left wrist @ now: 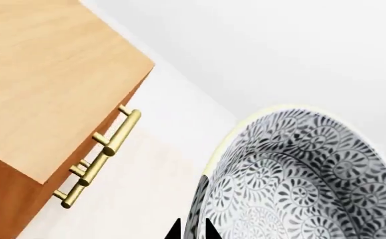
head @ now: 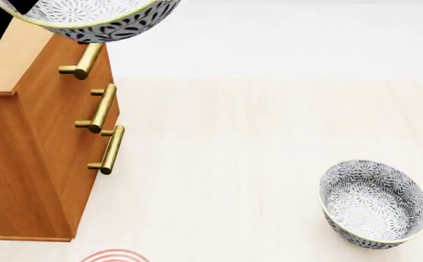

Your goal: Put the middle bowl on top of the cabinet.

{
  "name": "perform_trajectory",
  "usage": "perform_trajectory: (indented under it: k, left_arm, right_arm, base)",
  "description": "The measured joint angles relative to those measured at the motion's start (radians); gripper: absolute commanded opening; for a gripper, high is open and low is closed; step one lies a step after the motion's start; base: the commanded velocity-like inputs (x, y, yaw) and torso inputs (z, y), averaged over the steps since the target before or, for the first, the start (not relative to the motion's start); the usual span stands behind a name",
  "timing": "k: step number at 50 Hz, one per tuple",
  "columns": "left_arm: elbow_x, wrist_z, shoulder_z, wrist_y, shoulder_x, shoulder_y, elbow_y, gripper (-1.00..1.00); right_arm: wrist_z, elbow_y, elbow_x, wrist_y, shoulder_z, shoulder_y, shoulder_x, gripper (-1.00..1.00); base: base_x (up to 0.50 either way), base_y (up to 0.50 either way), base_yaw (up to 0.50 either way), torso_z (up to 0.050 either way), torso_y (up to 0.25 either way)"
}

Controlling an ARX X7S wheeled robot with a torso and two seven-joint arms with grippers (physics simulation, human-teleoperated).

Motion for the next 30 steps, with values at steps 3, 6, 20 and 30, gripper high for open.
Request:
perform_trajectory:
  k: [3, 6, 20, 30]
  left_arm:
    - [-0.024, 0.005, 0.053, 0.002, -0.006, -0.039, -0.075, -1.00]
    - [-0.043, 0.008, 0.097, -0.003, -0.008, -0.075, -0.149, -1.00]
    - [-0.067, 0.052, 0.243, -0.080, 0.023, -0.199, -0.504, -1.00]
    - [-0.074, 0.087, 0.305, -0.139, 0.076, -0.230, -0.721, -1.00]
  right_arm:
    - [-0.004, 0.000, 0.000, 0.000, 0.003, 0.000, -0.003, 1.00]
    - [-0.007, 0.000, 0.000, 0.000, 0.005, 0.001, -0.006, 1.00]
    - [-0.012, 0.000, -0.005, 0.007, 0.002, 0.011, -0.009, 1.00]
    - [-0.009, 0.001, -0.008, 0.020, -0.003, 0.024, -0.002, 1.00]
  base:
    - [0.00, 0.00, 0.00, 0.000, 0.000]
    - [0.00, 0.00, 0.00, 0.000, 0.000]
    - [0.00, 0.00, 0.00, 0.000, 0.000]
    - [0.00, 0.00, 0.00, 0.000, 0.002]
